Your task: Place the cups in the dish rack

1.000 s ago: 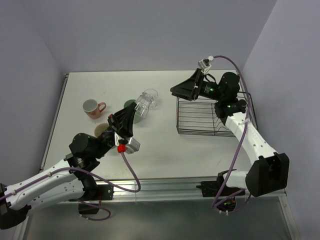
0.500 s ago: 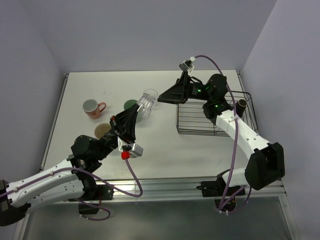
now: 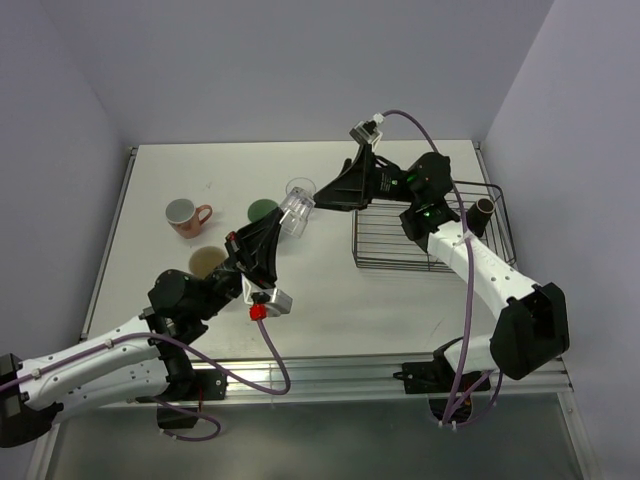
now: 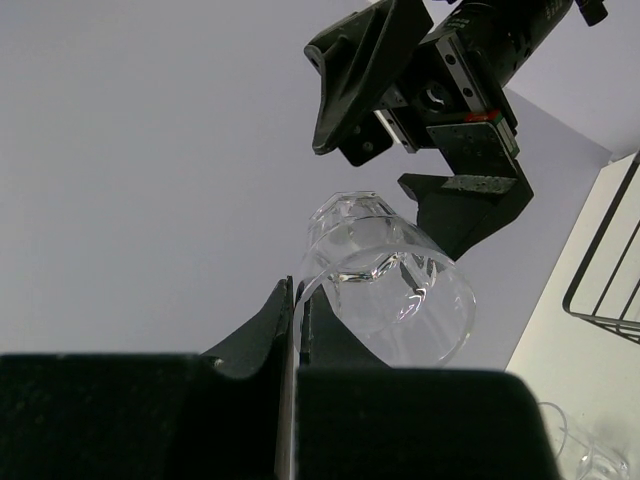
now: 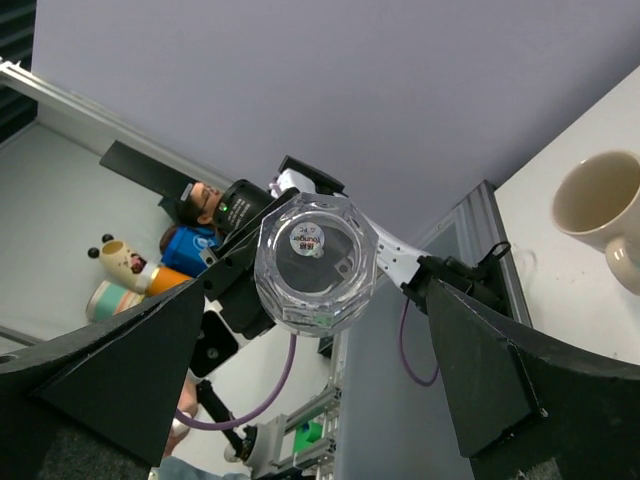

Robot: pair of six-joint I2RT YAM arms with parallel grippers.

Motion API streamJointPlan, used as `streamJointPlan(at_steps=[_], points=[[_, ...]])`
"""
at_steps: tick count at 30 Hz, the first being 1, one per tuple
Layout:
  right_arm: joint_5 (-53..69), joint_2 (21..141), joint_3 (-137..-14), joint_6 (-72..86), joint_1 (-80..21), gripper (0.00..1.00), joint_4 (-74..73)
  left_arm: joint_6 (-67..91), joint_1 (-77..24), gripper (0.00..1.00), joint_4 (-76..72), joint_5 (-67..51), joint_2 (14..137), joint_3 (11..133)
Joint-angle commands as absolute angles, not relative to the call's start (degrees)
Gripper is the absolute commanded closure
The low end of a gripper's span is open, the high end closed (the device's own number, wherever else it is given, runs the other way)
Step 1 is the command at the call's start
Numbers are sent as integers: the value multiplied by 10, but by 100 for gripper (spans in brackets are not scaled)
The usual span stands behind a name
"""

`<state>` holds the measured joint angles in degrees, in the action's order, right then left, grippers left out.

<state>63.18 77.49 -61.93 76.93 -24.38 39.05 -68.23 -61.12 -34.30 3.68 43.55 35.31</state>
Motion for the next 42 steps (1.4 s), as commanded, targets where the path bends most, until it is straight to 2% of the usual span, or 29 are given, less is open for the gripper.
streamJointPlan(at_steps=[1,12,18,22,30,33,36,37,39,40,42], points=[[642,779,-637,766,-257,0,420,-690,-619,100,-387,30,439,361],[645,785,-654,753,-270,0,411,-701,-635,100,-386,27,446,354],[644,786,-656,742,-269,7,398,-704,-639,100,-380,29,449,355],[644,784,-655,729,-270,21,376,-714,-641,100,-375,30,452,351],[644,781,-655,706,-270,37,344,-729,-642,100,-366,33,452,342],[646,782,-657,700,-270,48,335,-737,-642,100,-365,36,454,339],[650,783,-662,691,-270,67,320,-743,-641,98,-363,40,454,336],[650,782,-663,686,-270,77,314,-744,-642,96,-362,42,454,336],[654,781,-667,672,-269,87,297,-742,-642,90,-360,45,453,334],[655,780,-669,661,-269,94,285,-742,-642,79,-359,48,451,334],[657,779,-673,652,-264,100,273,-742,-642,65,-359,49,449,332]])
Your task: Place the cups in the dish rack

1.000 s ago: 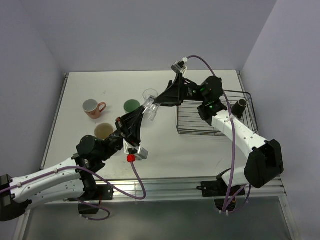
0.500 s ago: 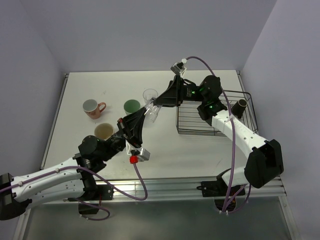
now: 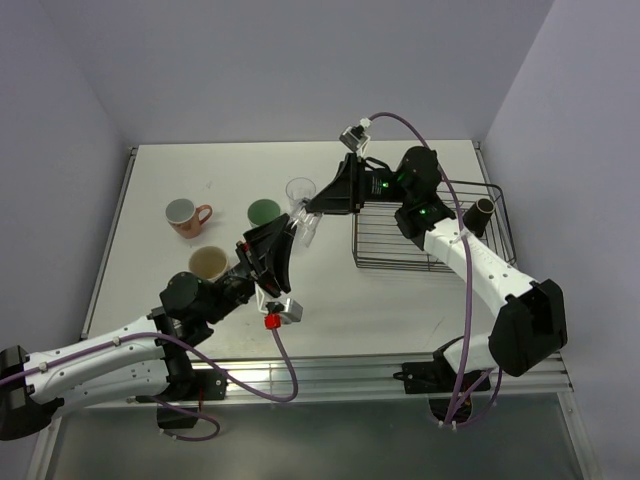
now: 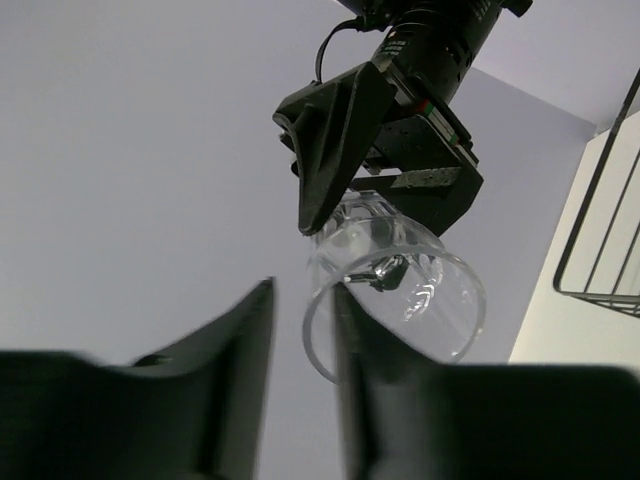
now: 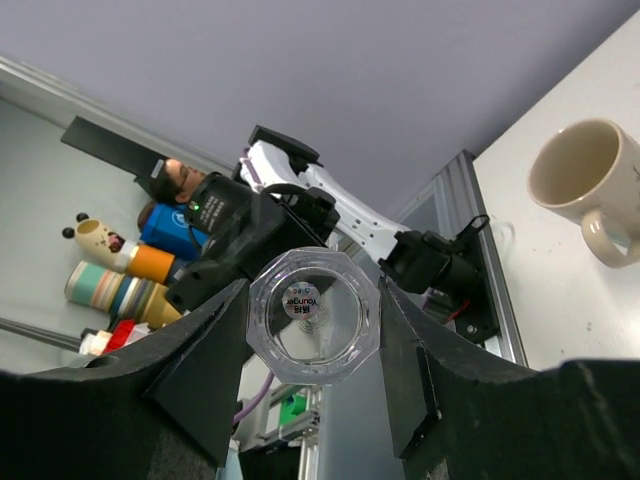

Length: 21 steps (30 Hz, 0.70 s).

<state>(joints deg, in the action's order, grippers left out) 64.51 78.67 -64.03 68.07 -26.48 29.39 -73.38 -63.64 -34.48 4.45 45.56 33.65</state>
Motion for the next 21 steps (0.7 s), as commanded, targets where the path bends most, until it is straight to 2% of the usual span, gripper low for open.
streamJointPlan(at_steps=[1,10,11,12,16,18,21], points=[[657,778,-674,644,-260,100,268,-744,-642,57,-358,52,448,332],[660,759,-690,581,-181,100,195,-730,-642,39,-328,55,420,330],[662,758,-694,577,-170,100,186,-727,-642,32,-315,54,412,330],[663,757,-697,575,-159,100,183,-723,-642,30,-303,53,409,331],[666,740,-705,538,-99,100,137,-701,-642,11,-253,53,396,342],[671,733,-713,506,-60,100,83,-679,-642,2,-217,58,393,357],[666,730,-757,391,-5,100,-69,-630,-642,1,-159,72,402,388]])
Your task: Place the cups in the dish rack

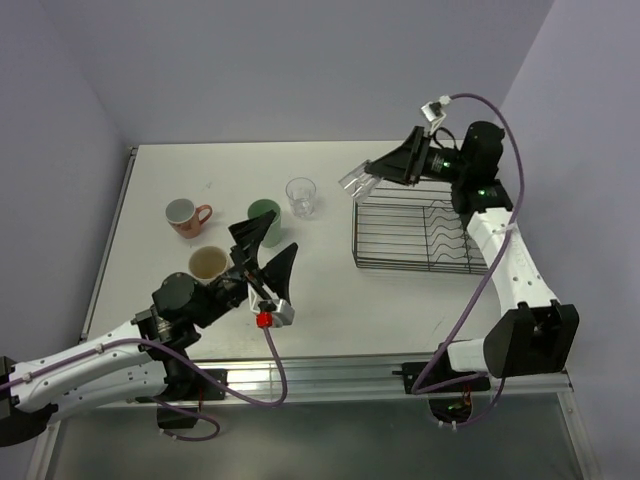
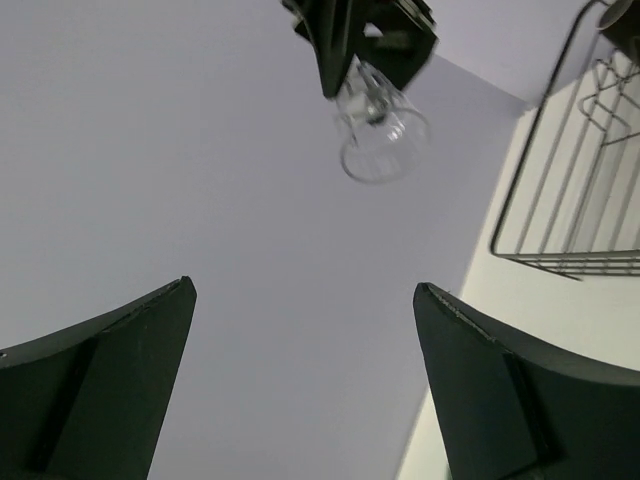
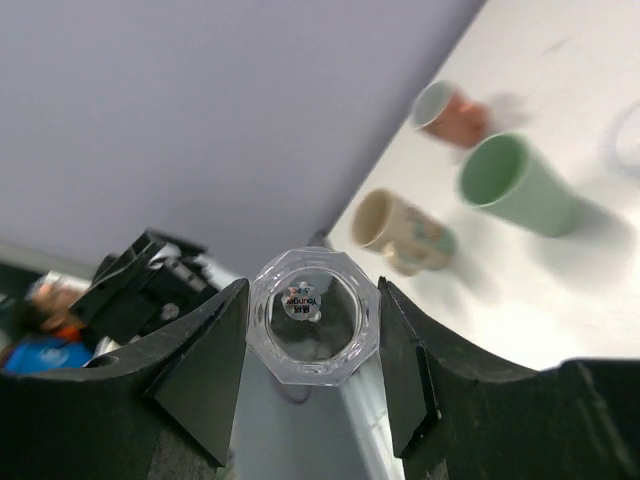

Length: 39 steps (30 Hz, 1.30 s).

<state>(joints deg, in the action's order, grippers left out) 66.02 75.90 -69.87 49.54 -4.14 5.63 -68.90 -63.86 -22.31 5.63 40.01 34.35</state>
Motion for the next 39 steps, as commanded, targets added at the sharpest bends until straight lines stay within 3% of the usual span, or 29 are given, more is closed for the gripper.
streamJointPlan(at_steps=[1,7,10,16,21,30,39], points=[[662,734,-783,330,18,100,-149,-615,-641,1,-143,77,404,406],[511,761,-883,58,108,100,-460,-487,-641,1,-49,110,446,469],[398,756,-875,-22,120,100,-504,-404,-634,1,-22,134,473,501],[230,717,-837,-98,132,100,-492,-167,-550,1,147,137,583,652],[178,696,-812,-147,165,100,-483,49,-398,1,274,-46,686,739],[149,686,-714,-176,246,100,-403,132,-289,1,273,-121,728,759],[125,696,-643,-157,250,100,-334,132,-215,1,234,-136,726,739]])
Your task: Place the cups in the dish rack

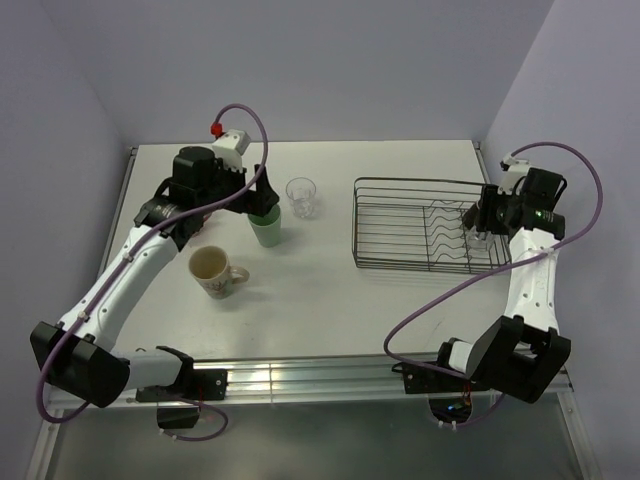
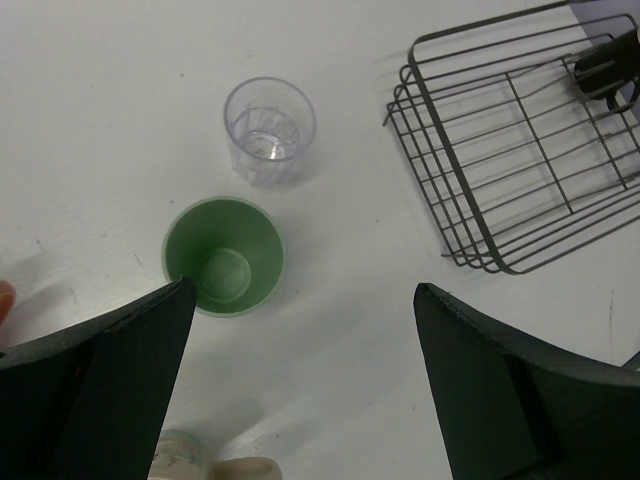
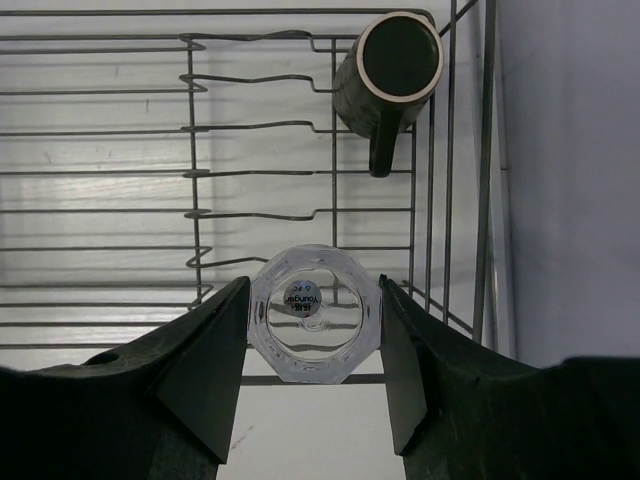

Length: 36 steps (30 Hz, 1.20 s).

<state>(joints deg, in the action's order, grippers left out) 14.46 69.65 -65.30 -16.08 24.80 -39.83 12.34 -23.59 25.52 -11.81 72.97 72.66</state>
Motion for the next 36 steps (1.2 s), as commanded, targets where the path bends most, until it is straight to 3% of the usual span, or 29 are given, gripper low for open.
streamJointPlan(at_steps=[1,36], points=[[117,697,-638,-156,252,100,-317,128,-213,1,236,-134,727,740],[126,665,-465,-157,294,100,-93,127,-200,1,250,-127,747,767]])
